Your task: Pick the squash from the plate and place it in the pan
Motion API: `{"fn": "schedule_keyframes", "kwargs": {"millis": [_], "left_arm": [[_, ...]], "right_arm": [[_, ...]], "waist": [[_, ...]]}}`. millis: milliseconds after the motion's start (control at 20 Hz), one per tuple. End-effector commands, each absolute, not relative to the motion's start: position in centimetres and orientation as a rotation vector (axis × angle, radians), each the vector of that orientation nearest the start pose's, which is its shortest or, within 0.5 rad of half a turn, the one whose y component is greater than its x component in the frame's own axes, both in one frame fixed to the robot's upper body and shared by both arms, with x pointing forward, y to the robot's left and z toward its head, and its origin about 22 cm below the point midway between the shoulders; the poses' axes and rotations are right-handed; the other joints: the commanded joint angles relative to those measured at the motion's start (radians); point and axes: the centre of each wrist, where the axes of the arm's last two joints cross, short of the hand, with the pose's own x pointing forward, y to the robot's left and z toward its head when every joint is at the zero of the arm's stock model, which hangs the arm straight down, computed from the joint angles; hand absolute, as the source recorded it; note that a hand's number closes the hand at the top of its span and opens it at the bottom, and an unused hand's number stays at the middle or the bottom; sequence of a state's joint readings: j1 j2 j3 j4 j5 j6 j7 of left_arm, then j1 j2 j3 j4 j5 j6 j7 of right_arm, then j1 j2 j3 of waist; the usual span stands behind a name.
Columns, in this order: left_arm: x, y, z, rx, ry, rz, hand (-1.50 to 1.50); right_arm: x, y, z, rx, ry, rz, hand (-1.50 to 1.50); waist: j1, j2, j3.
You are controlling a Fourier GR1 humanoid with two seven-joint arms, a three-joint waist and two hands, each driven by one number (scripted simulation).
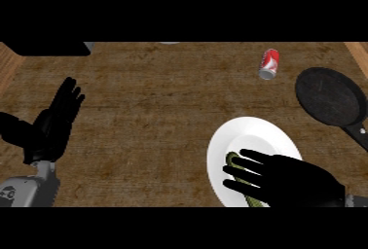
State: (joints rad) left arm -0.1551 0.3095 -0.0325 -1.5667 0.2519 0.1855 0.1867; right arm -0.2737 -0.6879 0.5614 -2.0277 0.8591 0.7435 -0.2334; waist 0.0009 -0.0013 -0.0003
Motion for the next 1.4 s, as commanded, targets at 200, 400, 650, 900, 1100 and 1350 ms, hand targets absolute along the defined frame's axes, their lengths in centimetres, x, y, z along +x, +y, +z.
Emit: {"fn": "schedule_keyframes", "kwargs": {"millis": [200, 400, 650, 900, 1100, 1350], "left_arm": [[27.8, 27.9, 5.0, 0.115, -1.52, 0.047, 0.0], [28.3, 26.1, 4.8, 0.102, -1.521, 0.036, 0.0], [27.4, 27.9, 6.2, 0.108, -1.519, 0.022, 0.0], [27.0, 27.4, 5.0, 0.1, -1.513, 0.051, 0.0], [28.6, 27.7, 5.3, 0.102, -1.511, 0.039, 0.0], [29.0, 25.8, 6.1, 0.103, -1.512, 0.061, 0.0]], "right_arm": [[22.6, -17.4, 12.6, -0.348, -1.277, 2.252, -1.5], [23.2, -17.0, 10.3, -0.325, -1.271, 2.25, -1.5], [24.8, -19.1, 7.4, -0.34, -1.194, 2.295, -1.5], [22.9, -17.9, 6.5, -0.298, -1.224, 2.276, -1.5], [24.4, -16.5, 6.6, -0.269, -1.248, 2.243, -1.5], [24.2, -17.6, 4.0, -0.237, -1.224, 2.263, -1.5]], "waist": [[0.002, 0.001, 0.0], [0.0, 0.002, 0.0], [0.006, 0.002, 0.001], [0.0, 0.001, 0.0], [0.0, 0.001, 0.0], [-0.002, 0.001, 0.0]]}}
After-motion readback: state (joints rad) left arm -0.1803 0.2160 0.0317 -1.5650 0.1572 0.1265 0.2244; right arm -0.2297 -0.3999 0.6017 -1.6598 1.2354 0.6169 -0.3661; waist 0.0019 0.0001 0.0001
